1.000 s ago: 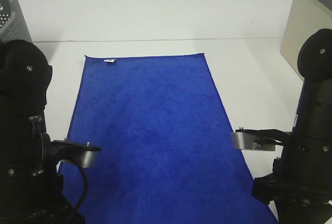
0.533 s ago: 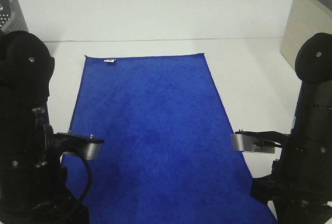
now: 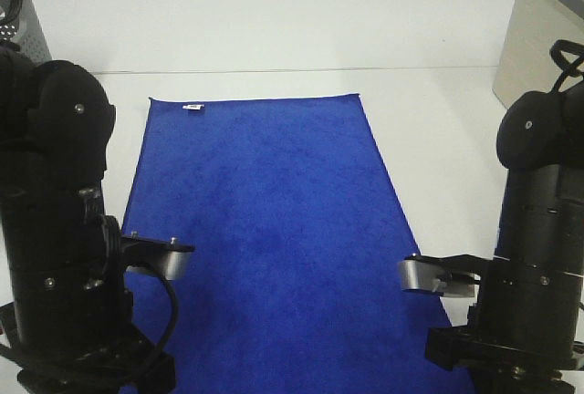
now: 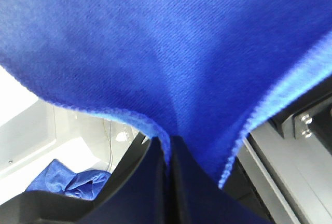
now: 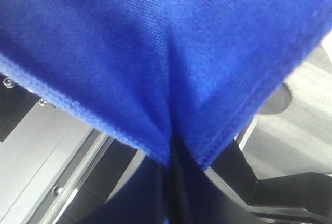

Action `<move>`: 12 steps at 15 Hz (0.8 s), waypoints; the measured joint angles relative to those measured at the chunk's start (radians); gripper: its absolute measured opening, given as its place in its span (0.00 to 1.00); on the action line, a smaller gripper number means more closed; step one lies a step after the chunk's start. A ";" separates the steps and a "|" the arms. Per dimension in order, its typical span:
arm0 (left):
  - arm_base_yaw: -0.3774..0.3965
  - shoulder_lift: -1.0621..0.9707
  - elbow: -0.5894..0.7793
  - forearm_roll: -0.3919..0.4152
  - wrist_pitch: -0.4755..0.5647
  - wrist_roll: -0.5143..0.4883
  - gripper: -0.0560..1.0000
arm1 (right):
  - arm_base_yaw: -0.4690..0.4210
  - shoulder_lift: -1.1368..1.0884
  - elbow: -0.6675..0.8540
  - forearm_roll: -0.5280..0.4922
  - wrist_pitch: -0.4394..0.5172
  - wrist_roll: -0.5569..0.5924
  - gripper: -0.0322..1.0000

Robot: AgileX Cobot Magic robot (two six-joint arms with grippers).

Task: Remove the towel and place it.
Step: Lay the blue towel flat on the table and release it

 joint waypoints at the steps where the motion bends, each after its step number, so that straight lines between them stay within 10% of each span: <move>1: 0.000 0.024 -0.014 0.000 0.001 0.000 0.05 | 0.000 0.019 0.000 0.000 0.000 0.000 0.05; 12: 0.000 0.201 -0.065 0.003 0.000 0.027 0.07 | 0.000 0.040 0.000 0.001 0.000 0.003 0.08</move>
